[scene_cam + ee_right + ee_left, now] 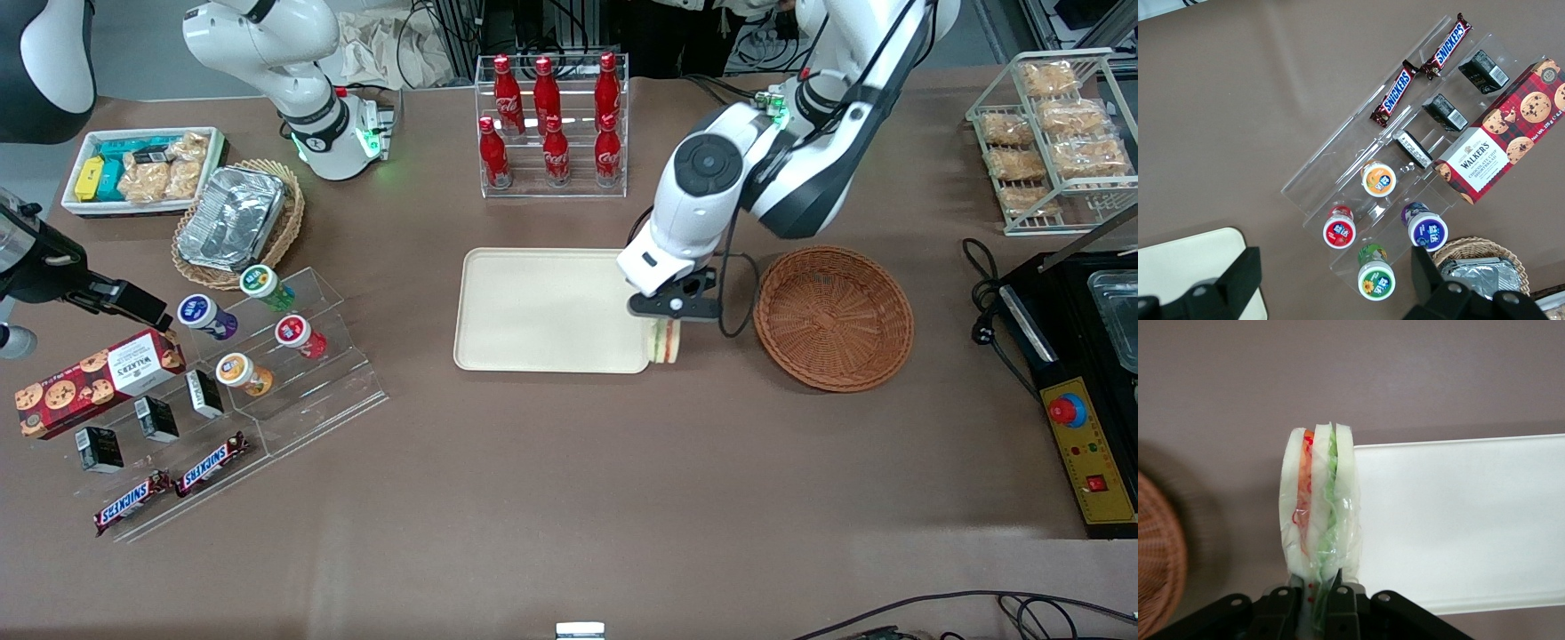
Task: Place sandwich from basket to tray
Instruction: 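Lower the sandwich onto the tray and open the left gripper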
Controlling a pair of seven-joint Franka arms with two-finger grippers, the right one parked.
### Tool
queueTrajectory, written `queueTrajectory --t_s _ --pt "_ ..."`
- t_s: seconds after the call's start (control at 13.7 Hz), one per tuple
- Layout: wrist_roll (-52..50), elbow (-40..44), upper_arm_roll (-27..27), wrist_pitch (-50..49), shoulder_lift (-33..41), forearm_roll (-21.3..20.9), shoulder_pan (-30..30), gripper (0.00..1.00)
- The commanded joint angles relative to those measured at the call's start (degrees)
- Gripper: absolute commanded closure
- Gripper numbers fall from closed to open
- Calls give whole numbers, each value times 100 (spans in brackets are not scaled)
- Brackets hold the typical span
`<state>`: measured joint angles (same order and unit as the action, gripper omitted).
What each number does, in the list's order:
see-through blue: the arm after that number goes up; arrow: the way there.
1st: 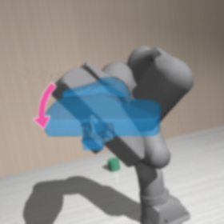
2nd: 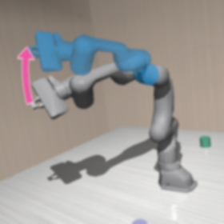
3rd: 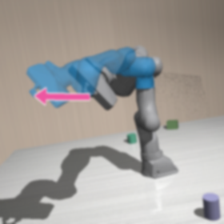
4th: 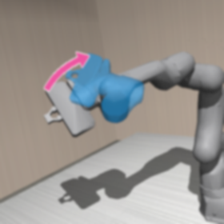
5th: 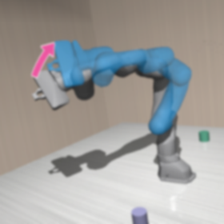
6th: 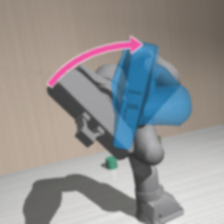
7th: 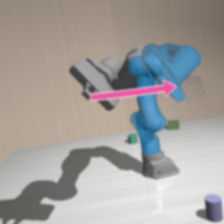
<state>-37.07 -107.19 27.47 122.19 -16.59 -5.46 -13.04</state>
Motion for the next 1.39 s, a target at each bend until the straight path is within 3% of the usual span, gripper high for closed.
queueTrajectory --t_s 0.0,0.22,0.29,0.66,1.32 --pt "-588 137 -40 304 -458 -402 -312 85" --pt "-1643 -99 -31 857 -740 -1157 -383 85" --pt "-1820 -135 -31 928 -802 -1229 -453 85" --pt "-1997 -135 -31 929 -881 -1239 -769 85" --pt "-1699 -346 -40 973 -1083 -1265 -779 81"
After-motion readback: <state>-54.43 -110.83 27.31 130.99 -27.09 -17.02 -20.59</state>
